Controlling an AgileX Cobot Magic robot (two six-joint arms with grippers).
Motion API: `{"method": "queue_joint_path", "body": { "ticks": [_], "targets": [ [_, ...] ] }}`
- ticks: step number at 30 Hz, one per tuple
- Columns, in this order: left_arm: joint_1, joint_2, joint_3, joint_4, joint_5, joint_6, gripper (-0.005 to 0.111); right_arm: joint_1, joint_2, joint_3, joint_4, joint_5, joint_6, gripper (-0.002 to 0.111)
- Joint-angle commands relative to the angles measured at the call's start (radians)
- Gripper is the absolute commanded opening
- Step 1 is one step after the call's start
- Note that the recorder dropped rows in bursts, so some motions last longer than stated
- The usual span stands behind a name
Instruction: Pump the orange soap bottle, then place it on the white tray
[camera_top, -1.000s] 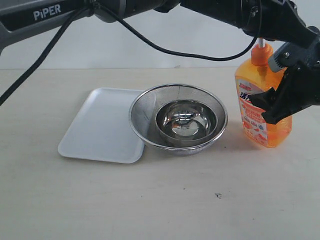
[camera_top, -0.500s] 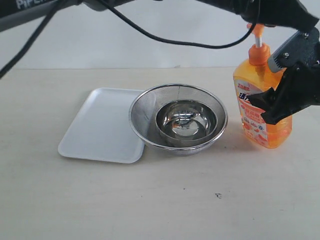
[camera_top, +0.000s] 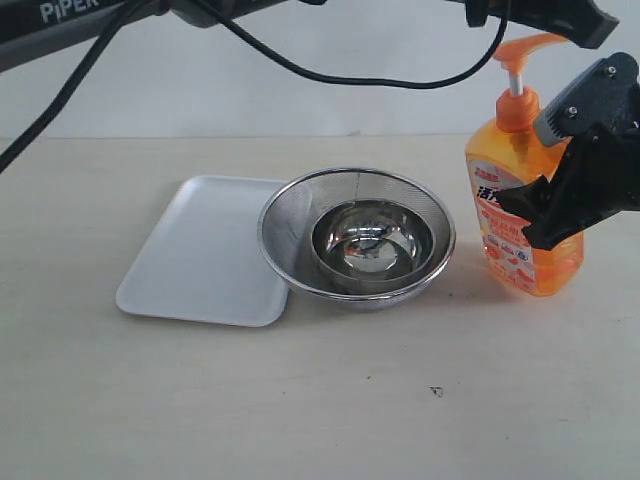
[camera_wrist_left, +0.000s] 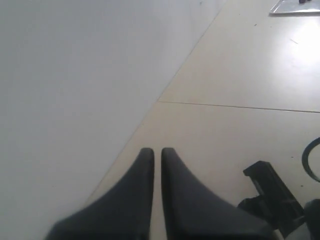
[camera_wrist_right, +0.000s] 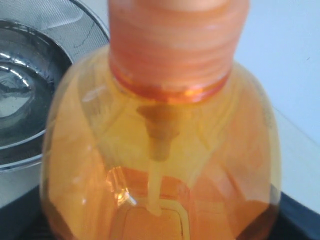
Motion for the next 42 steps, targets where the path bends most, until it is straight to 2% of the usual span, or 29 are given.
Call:
{"method": "queue_joint_path", "body": {
  "ticks": [1,21,34,42],
  "targets": [
    [0.002,0.014,0.004,0.016,-0.018,0.003,0.005,-0.002,-0.012,-0.012,0.007,-0.026,-0.010,0.000],
    [0.002,0.003,0.004,0.029,0.215,-0.029,0.005,-0.002,-0.012,-0.012,0.007,-0.019,-0.020,0.000],
    [0.002,-0.055,0.004,0.225,0.365,-0.198,0.005,-0.002,-0.012,-0.012,0.007,-0.012,-0.021,0.000],
    [0.002,-0.090,0.004,0.234,0.416,-0.203,0.005,-0.002,-0.012,-0.012,0.007,-0.012,-0.021,0.000]
  ]
}}
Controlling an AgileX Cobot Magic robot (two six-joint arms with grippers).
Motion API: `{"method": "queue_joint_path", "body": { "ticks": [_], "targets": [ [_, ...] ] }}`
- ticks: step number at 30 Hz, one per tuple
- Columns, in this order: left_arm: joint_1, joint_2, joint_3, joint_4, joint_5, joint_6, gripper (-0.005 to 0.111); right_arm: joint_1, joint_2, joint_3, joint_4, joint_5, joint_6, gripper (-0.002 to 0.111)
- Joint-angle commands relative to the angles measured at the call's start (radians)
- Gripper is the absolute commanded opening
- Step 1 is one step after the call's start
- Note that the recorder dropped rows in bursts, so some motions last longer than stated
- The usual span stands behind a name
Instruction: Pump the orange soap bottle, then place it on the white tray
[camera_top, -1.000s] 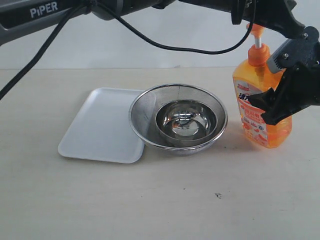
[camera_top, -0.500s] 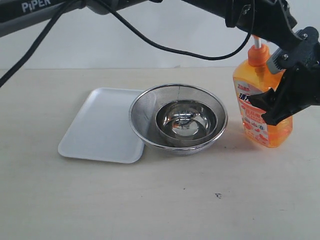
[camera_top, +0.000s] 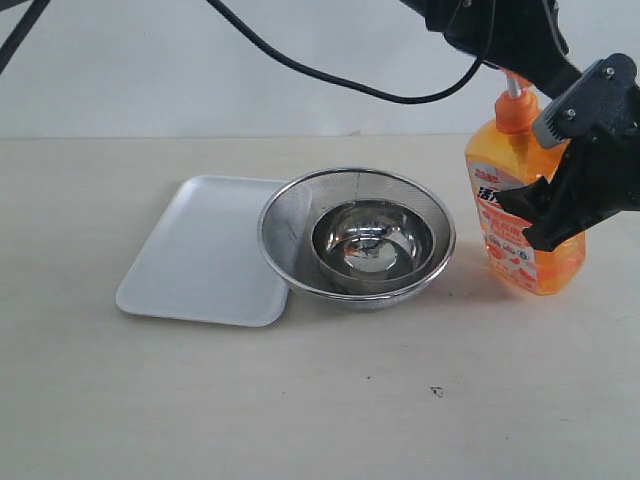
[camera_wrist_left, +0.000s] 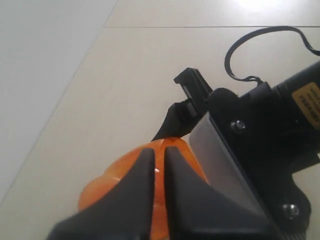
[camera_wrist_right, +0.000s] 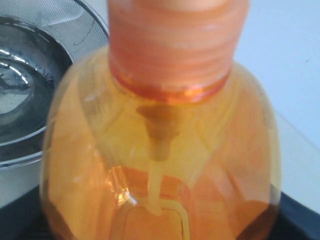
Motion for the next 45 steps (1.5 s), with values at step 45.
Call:
{"method": "queue_joint_path", "body": {
  "ticks": [45],
  "targets": [
    [0.002,-0.113,0.004,0.277,-0.023,-0.111,0.005,-0.002,-0.012,-0.012,0.064,-0.081,-0.070,0.000]
  ]
}}
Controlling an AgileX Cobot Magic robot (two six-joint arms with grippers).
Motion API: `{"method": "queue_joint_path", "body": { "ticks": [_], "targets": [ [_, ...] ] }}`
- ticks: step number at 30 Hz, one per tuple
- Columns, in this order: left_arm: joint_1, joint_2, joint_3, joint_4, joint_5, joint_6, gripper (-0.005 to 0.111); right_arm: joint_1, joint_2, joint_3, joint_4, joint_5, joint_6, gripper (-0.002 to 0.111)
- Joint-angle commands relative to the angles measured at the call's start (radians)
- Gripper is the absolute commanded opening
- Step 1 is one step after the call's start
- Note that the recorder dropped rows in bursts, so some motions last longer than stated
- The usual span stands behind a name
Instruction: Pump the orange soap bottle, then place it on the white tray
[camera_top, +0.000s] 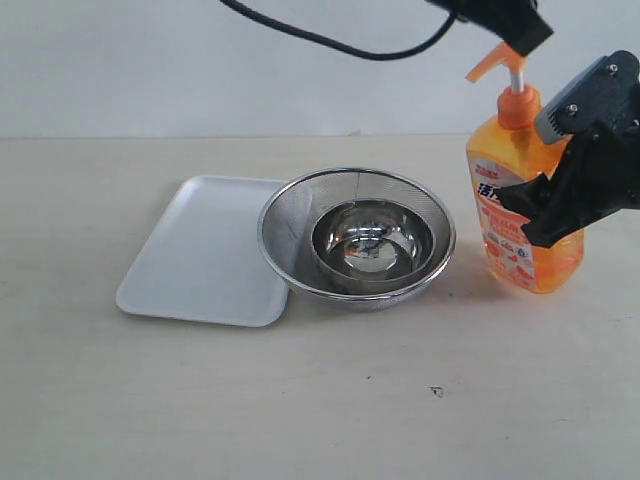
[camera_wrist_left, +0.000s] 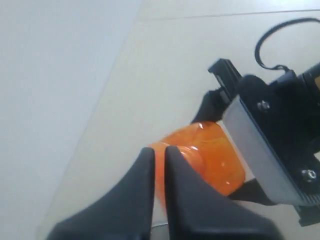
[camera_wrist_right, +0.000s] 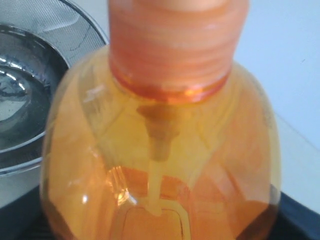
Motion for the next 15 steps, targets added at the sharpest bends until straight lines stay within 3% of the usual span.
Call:
{"method": "queue_joint_path", "body": {
  "ticks": [1,15],
  "targets": [
    [0.002,-0.030,0.004,0.102,-0.044,-0.032,0.005,-0.002,-0.012,-0.012,0.039,-0.079,-0.069,0.000],
    [0.029,-0.028,0.004,0.148,-0.076,-0.073,0.005,-0.002,0.039,-0.053,0.191,-0.109,-0.272,0.000]
  ]
}}
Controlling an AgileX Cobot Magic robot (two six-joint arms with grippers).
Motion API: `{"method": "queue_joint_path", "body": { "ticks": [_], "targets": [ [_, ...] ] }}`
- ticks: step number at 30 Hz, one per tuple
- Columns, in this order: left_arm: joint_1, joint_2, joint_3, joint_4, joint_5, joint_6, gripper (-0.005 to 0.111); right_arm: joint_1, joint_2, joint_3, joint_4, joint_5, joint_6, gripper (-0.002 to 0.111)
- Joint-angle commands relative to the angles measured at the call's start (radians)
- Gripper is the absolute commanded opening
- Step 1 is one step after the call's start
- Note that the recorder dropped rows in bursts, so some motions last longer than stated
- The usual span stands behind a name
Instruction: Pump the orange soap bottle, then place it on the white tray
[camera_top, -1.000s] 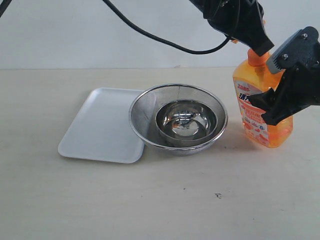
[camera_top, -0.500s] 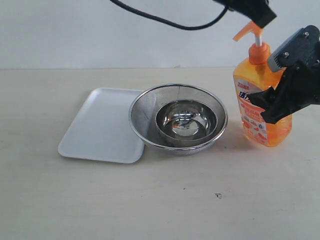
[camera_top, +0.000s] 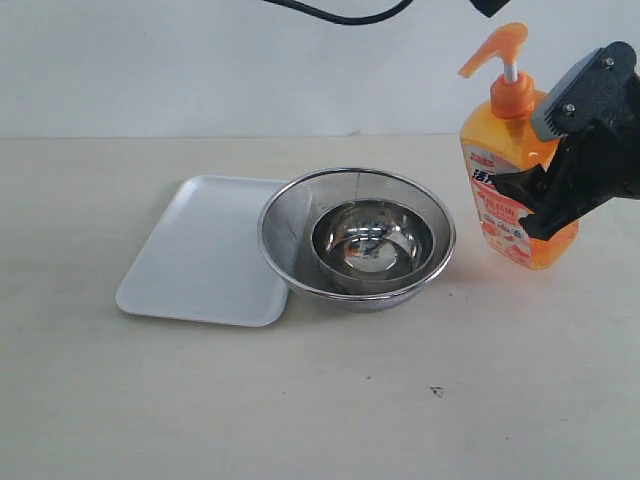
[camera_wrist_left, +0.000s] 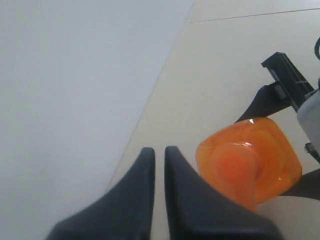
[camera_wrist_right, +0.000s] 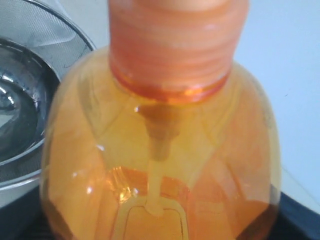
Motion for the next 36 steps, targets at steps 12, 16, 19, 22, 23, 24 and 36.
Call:
{"method": "queue_joint_path", "body": {
  "ticks": [12,16,19,22,23,24,36],
  "targets": [
    [0.028,0.032,0.004,0.004,-0.071,-0.020,0.005,0.043,0.074,-0.075,0.037,-0.045,-0.097,0.000],
    [0.028,0.051,0.004,0.004,-0.115,-0.020,0.005,0.043,0.076,-0.075,0.044,-0.042,-0.106,0.000],
    [0.028,0.066,0.004,0.001,-0.140,-0.020,0.005,0.043,0.090,-0.085,0.049,-0.040,-0.117,0.000],
    [0.028,0.081,0.004,0.001,-0.184,-0.041,0.005,0.043,0.103,-0.092,0.050,-0.036,-0.112,0.000],
    [0.028,0.083,0.004,0.001,-0.202,-0.051,0.005,0.043,0.105,-0.092,0.050,-0.036,-0.112,0.000],
    [0.028,0.087,0.004,0.001,-0.216,-0.053,0.005,0.043,0.105,-0.092,0.050,-0.036,-0.112,0.000],
    [0.024,0.150,0.004,0.021,-0.230,-0.145,0.005,0.043,0.105,-0.092,0.050,-0.047,-0.079,0.000]
  ]
}}
